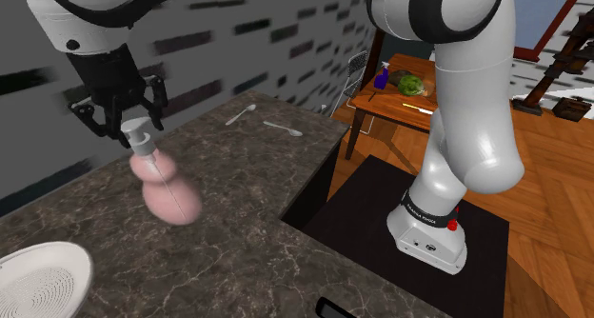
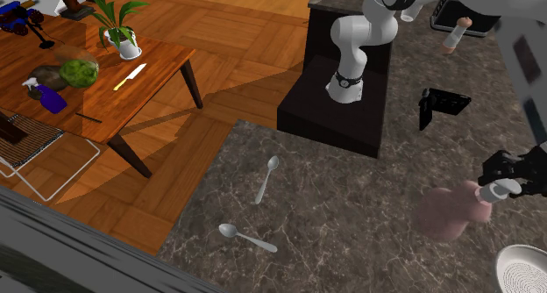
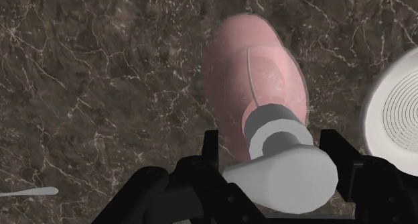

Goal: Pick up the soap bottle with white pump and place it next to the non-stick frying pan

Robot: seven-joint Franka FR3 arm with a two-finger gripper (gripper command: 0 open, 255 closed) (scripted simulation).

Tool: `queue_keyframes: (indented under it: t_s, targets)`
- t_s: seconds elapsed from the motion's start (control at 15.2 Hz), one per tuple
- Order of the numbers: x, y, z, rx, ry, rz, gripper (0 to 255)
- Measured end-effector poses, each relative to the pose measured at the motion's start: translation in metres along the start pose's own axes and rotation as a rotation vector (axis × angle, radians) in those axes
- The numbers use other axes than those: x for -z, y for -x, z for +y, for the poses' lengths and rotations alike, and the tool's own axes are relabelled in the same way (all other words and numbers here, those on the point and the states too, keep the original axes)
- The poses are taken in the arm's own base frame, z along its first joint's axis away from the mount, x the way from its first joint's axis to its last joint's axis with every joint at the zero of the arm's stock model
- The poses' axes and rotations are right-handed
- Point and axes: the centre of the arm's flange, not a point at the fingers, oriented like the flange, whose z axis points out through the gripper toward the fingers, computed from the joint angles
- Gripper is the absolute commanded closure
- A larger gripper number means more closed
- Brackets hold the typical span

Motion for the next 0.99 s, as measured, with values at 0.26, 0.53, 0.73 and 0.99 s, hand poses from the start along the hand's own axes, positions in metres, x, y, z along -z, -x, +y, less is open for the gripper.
queue_keyframes:
  t_s: [0.26, 0.53, 0.73, 0.99]
  targets:
    - [-0.021, 0.0, -0.002, 0.0, 0.0, 0.0, 255]
    - [-0.032, 0.0, -0.004, 0.0, 0.0, 0.0, 255]
    - [-0.033, 0.0, -0.003, 0.0, 0.0, 0.0, 255]
    - [-0.032, 0.0, -0.003, 0.0, -0.001, 0.001, 0]
